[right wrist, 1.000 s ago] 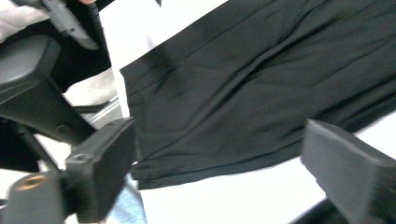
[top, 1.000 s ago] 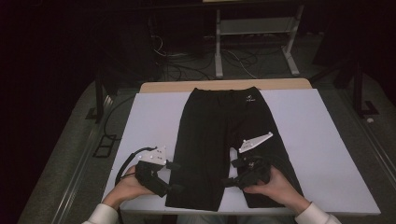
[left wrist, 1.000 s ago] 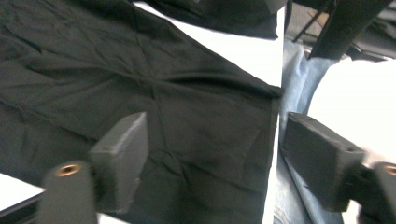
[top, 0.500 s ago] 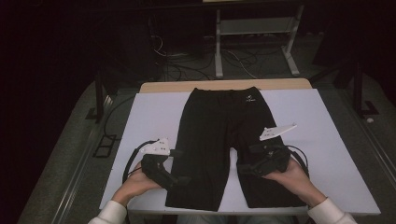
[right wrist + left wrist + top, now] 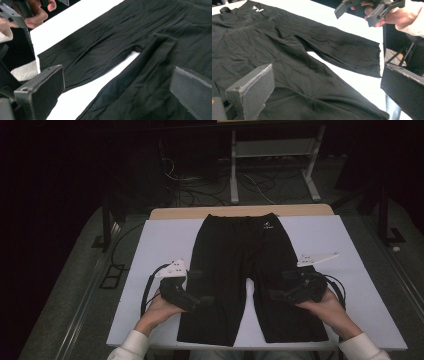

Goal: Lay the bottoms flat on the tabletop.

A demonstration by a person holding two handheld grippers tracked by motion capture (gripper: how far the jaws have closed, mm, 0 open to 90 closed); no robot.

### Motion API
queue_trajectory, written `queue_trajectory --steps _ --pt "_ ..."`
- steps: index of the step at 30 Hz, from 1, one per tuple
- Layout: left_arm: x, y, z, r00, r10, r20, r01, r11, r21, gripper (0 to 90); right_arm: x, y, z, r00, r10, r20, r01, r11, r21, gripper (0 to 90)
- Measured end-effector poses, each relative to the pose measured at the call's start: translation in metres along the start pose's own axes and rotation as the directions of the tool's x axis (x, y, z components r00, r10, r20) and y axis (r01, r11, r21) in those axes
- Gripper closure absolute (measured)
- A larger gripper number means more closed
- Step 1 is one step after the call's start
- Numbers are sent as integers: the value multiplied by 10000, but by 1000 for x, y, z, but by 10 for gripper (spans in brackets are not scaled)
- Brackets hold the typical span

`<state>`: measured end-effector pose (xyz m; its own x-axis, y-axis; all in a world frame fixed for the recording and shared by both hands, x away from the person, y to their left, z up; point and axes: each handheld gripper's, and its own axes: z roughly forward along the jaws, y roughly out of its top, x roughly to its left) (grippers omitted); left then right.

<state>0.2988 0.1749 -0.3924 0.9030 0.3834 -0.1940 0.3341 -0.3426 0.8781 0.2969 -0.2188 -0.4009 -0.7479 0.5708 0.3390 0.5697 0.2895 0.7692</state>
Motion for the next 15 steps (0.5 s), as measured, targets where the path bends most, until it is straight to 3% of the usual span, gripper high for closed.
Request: queue_trajectory --steps 7,15 --pt "3 -10 0 9986 -318 -412 304 9989 -350 0 -10 -12 -10 9992 227 326 -216 9992 -321 0" --pt "3 -21 -10 9924 -695 -1011 598 9936 -959 0 -17 -22 -14 9973 421 598 -392 9981 -486 0"
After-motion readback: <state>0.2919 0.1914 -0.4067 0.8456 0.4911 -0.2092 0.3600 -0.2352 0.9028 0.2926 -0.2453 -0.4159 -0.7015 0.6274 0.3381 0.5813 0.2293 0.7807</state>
